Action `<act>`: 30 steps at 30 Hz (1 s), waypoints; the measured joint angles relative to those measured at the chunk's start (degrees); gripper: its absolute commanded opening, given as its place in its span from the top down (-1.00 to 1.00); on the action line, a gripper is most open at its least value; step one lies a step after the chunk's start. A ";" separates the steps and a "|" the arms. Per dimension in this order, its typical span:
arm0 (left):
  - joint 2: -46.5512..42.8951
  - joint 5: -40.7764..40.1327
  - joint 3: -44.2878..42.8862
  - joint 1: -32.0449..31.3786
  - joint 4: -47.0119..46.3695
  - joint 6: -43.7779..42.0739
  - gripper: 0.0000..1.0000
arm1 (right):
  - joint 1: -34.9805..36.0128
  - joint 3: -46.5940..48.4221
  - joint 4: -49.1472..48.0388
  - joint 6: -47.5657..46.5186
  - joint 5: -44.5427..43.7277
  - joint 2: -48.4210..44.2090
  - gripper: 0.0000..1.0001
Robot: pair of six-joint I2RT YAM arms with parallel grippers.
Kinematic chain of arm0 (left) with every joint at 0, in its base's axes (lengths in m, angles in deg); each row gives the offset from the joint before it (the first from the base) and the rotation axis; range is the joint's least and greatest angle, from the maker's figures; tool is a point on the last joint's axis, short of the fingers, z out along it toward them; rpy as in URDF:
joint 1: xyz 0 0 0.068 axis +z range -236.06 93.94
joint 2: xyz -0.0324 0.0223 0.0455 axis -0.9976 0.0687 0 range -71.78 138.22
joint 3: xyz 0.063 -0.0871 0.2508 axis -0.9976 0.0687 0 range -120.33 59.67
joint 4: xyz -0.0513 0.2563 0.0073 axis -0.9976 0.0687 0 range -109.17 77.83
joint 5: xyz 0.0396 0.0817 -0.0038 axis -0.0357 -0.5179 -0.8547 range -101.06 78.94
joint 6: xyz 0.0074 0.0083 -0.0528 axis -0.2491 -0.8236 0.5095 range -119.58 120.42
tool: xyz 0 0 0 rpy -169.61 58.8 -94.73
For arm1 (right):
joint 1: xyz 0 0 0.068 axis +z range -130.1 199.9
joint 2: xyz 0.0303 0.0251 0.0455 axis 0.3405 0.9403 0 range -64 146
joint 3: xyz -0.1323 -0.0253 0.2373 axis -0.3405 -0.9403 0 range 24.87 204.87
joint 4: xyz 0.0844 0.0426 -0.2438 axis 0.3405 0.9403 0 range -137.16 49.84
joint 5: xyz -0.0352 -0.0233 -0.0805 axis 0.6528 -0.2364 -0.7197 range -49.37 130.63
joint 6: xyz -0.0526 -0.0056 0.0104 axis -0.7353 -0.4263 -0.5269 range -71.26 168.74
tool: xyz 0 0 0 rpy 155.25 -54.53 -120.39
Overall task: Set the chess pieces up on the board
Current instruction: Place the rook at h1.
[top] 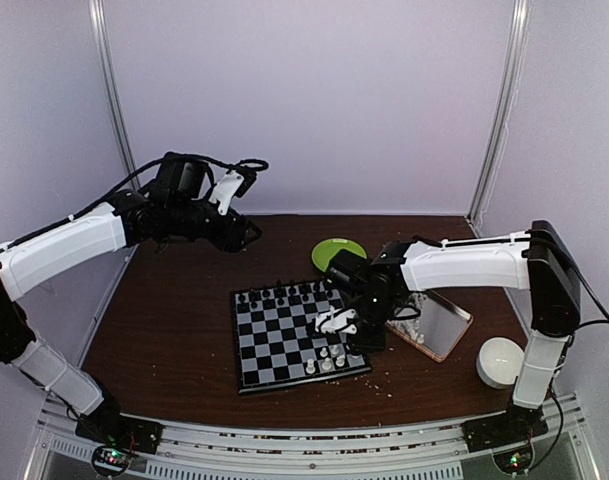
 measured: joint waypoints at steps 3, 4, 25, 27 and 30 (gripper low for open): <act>0.00 0.00 -0.02 0.00 -0.02 -0.02 -0.15 | 0.00 0.00 -0.20 0.00 -0.11 0.48 0.83; 0.00 0.00 -0.02 0.00 -0.02 -0.02 -0.15 | 0.00 0.00 -0.26 -0.02 -0.11 0.74 0.83; 0.00 0.02 -0.02 0.00 0.02 -0.02 -0.15 | 0.04 0.00 -0.37 -0.44 -0.04 1.99 0.82; 0.00 0.02 -0.02 0.00 0.02 -0.02 -0.15 | 0.04 0.00 -0.37 -0.57 0.00 1.99 0.82; 0.00 0.02 -0.02 0.00 0.02 -0.02 -0.16 | 0.04 0.00 -0.35 -0.92 0.28 1.99 0.82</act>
